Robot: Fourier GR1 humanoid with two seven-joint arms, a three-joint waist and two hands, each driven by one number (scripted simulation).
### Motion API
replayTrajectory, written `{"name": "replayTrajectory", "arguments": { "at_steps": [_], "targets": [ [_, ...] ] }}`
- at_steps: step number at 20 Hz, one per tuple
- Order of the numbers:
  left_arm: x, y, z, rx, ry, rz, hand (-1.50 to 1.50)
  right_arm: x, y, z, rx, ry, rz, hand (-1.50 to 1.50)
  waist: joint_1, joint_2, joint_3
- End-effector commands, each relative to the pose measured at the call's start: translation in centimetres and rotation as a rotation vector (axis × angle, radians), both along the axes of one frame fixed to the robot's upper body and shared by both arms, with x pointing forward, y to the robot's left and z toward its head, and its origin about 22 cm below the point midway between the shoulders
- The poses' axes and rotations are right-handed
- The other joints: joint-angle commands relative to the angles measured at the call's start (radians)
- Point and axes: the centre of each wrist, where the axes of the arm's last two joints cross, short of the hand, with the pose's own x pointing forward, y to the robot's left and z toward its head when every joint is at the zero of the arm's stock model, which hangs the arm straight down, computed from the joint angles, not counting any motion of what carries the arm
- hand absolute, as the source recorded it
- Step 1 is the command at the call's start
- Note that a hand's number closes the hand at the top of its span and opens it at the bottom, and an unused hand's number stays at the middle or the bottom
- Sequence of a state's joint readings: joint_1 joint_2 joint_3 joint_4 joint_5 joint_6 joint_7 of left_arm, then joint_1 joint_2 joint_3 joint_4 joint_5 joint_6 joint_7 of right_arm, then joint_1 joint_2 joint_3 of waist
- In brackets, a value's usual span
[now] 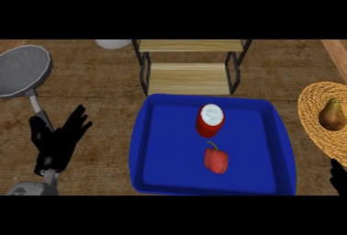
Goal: Pick the bell pepper from the tray and place it in the tiered shelf
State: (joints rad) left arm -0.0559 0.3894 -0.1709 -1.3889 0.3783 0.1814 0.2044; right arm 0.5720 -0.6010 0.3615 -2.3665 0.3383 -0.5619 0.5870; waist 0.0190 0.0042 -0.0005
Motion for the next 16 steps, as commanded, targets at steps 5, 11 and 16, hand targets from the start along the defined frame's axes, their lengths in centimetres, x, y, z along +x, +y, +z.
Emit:
{"name": "replayTrajectory", "arguments": {
  "at_steps": [5,11,16],
  "targets": [
    [-0.2,-0.7,-0.5,-0.002,0.066,-0.007,0.0,3.2,2.8,1.5,-0.107,0.124,-0.091,-1.5,0.016,0.003,-0.005],
    [1.1,-1.4,-0.9,-0.013,0.064,0.002,0.0,7.2,7.5,-0.3,-0.195,0.225,-0.037,-1.5,0.001,0.002,-0.002],
    [-1.7,0.9,-3.4,-0.007,0.079,0.022,0.0,7.0,10.4,-1.9,-0.215,0.315,-0.056,-1.5,-0.01,-0.001,-0.003]
  ]
}}
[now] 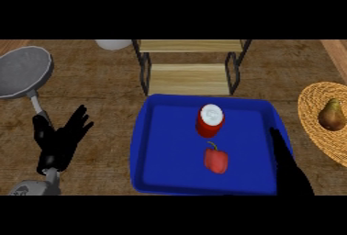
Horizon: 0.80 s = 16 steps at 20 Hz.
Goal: Pick the bell pepper from the tray and place it in the tiered shelf
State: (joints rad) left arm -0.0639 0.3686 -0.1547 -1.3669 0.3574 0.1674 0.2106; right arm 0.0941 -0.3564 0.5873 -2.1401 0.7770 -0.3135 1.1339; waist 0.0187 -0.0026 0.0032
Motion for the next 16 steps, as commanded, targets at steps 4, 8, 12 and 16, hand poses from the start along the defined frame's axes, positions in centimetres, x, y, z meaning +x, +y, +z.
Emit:
{"name": "replayTrajectory", "arguments": {
  "at_steps": [4,8,12,16],
  "targets": [
    [-0.4,0.5,-0.7,-0.007,0.05,0.025,0.0,1.5,4.5,-0.5,-0.035,0.115,-0.124,-1.5,-0.015,0.003,-0.005],
    [0.0,-1.0,-0.7,-0.022,0.066,0.016,0.0,2.0,5.9,-1.1,-0.079,0.143,-0.132,-1.5,-0.019,0.003,-0.004],
    [0.4,1.0,-1.0,-0.009,0.069,0.035,0.0,3.0,5.6,-1.6,-0.074,0.133,-0.145,-1.5,-0.022,0.004,-0.004],
    [-1.5,1.8,-1.0,0.002,0.066,0.039,0.0,2.8,6.9,-2.8,-0.108,0.17,-0.156,-1.5,-0.015,0.002,-0.004]
  ]
}}
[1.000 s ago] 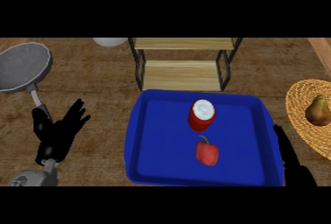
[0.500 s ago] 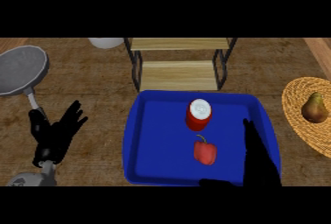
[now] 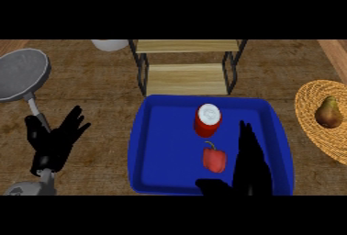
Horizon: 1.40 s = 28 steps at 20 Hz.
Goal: Pick the bell pepper from the tray and place it in the tiered shelf
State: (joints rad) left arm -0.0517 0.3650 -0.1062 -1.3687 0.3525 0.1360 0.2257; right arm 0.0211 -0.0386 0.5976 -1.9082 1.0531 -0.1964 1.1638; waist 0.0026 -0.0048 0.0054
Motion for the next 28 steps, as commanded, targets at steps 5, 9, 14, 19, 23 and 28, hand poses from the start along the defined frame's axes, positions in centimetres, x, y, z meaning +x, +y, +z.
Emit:
{"name": "replayTrajectory", "arguments": {
  "at_steps": [5,9,14,19,23,28],
  "targets": [
    [-1.0,-1.0,-0.8,-0.007,0.051,0.008,0.0,0.2,1.0,-1.7,-0.038,0.118,-0.14,-1.5,0.0,0.003,-0.005],
    [-2.3,0.6,-3.0,0.021,0.05,0.011,0.0,1.8,-0.3,-2.2,-0.075,0.122,-0.162,-1.5,-0.001,0.006,-0.006],
    [-0.6,0.1,-1.9,-0.002,0.06,-0.013,0.0,2.5,-2.0,-4.1,-0.074,0.077,-0.155,-1.5,-0.005,0.005,-0.005],
    [-1.3,-0.1,-0.8,0.008,0.051,0.007,0.0,5.3,0.3,-4.6,-0.068,0.072,-0.13,-1.5,0.007,0.005,-0.005],
    [1.1,-2.8,-2.3,0.007,0.056,0.011,0.0,4.5,0.9,-5.1,-0.065,0.036,-0.104,-1.5,-0.004,0.006,-0.005],
    [0.1,-1.8,-0.9,0.016,0.064,-0.017,0.0,6.1,1.1,-7.6,-0.157,0.205,0.142,1.5,0.007,0.007,-0.005]
  ]
}}
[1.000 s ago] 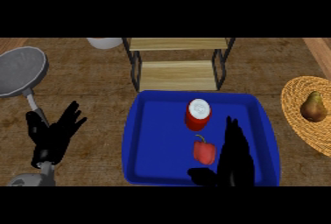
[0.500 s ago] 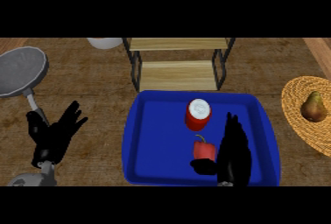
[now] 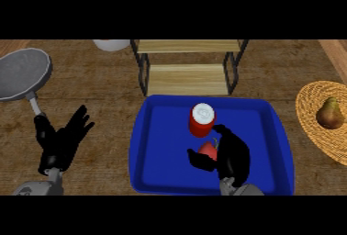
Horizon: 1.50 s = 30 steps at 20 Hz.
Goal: Pick the bell pepper from the tray and place it in the tiered shelf
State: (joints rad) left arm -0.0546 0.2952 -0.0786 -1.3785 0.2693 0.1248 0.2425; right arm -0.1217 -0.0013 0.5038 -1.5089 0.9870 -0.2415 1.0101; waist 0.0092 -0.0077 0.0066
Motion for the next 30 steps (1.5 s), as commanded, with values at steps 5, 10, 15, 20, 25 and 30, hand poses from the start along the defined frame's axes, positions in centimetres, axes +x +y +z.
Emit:
{"name": "replayTrajectory", "arguments": {
  "at_steps": [5,10,15,20,25,30],
  "targets": [
    [0.5,-0.4,-0.8,-0.003,0.064,0.002,0.0,0.0,1.3,-0.1,0.055,-0.023,0.048,1.5,-0.008,0.008,-0.007],
    [-0.6,0.1,-0.4,-0.006,0.046,-0.029,0.0,-0.7,6.0,1.0,0.008,0.043,0.334,1.5,0.026,0.01,-0.006],
    [0.8,-1.1,-0.2,-0.013,0.024,-0.059,0.0,2.1,9.1,3.3,-0.001,0.066,0.605,1.5,0.07,0.023,-0.006],
    [0.0,0.8,0.3,0.002,0.055,-0.03,0.0,-1.6,12.6,9.0,0.078,-0.128,0.673,1.5,0.036,0.005,-0.007],
    [-0.7,0.5,-1.2,-0.017,0.074,-0.016,0.0,-1.3,13.5,16.8,0.079,-0.368,0.612,1.5,0.012,0.0,-0.008],
    [-0.5,1.4,-0.4,0.003,0.068,0.0,0.0,-1.8,13.3,22.8,0.067,-0.46,0.502,1.5,-0.008,-0.009,-0.008]
  ]
}}
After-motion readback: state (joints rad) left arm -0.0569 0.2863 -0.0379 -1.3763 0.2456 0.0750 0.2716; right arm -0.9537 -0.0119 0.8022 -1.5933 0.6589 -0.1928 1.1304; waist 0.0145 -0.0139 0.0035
